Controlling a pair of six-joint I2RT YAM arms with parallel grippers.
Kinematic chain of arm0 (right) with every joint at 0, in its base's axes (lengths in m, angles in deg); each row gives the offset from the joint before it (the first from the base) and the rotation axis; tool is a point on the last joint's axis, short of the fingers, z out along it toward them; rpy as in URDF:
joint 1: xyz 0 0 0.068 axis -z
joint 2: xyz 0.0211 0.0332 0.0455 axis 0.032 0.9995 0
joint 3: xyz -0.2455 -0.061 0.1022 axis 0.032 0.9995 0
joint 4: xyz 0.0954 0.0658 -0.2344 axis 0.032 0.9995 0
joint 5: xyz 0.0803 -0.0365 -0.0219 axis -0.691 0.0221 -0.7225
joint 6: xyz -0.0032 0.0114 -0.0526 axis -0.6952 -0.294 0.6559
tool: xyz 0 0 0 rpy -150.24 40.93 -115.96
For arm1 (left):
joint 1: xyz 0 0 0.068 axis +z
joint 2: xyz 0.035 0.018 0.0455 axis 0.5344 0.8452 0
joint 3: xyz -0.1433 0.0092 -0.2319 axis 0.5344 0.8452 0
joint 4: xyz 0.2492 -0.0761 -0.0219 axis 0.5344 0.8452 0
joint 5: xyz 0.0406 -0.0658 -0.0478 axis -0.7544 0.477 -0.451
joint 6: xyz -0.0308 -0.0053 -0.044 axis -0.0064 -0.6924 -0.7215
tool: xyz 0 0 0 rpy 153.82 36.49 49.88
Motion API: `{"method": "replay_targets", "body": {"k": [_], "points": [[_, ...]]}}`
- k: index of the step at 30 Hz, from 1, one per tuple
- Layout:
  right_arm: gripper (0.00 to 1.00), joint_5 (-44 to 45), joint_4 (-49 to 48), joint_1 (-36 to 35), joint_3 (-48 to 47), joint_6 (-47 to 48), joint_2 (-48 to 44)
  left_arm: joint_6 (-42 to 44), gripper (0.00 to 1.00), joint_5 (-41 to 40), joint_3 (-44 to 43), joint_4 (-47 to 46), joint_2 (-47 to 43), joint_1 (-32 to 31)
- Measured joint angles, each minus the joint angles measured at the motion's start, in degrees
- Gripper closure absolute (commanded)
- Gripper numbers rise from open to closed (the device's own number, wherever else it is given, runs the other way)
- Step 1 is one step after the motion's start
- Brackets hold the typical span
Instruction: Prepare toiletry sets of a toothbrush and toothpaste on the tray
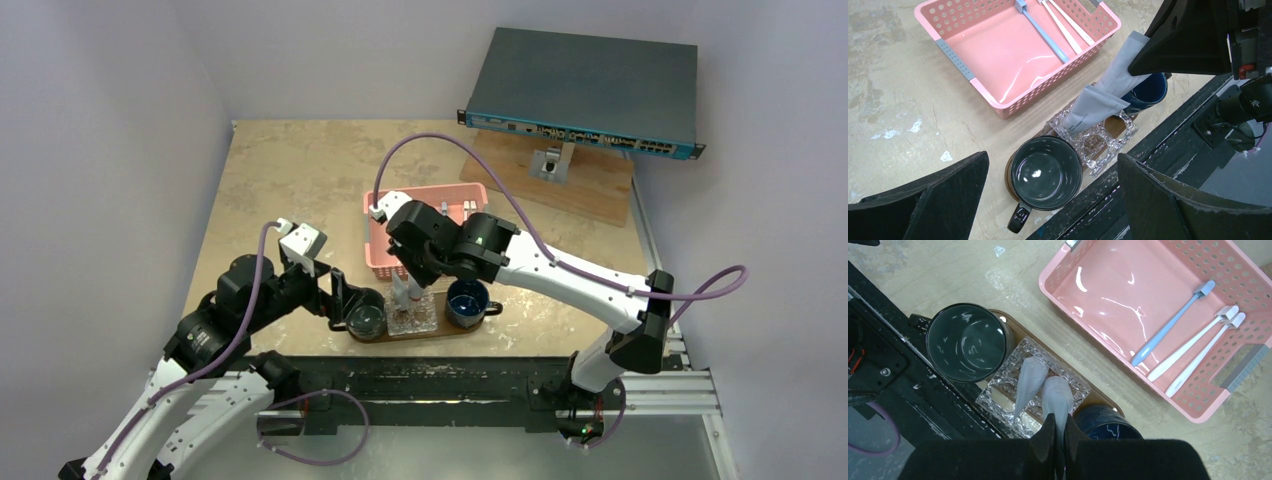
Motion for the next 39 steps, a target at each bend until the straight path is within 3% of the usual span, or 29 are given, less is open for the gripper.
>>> {"method": "replay_targets", "body": {"k": [39], "points": [[1.0, 4.3, -10.5, -1.2, 13.9, -3.4, -0.6, 0.0, 0.0, 0.0, 0.0, 0.0, 1.4, 0.0]]}}
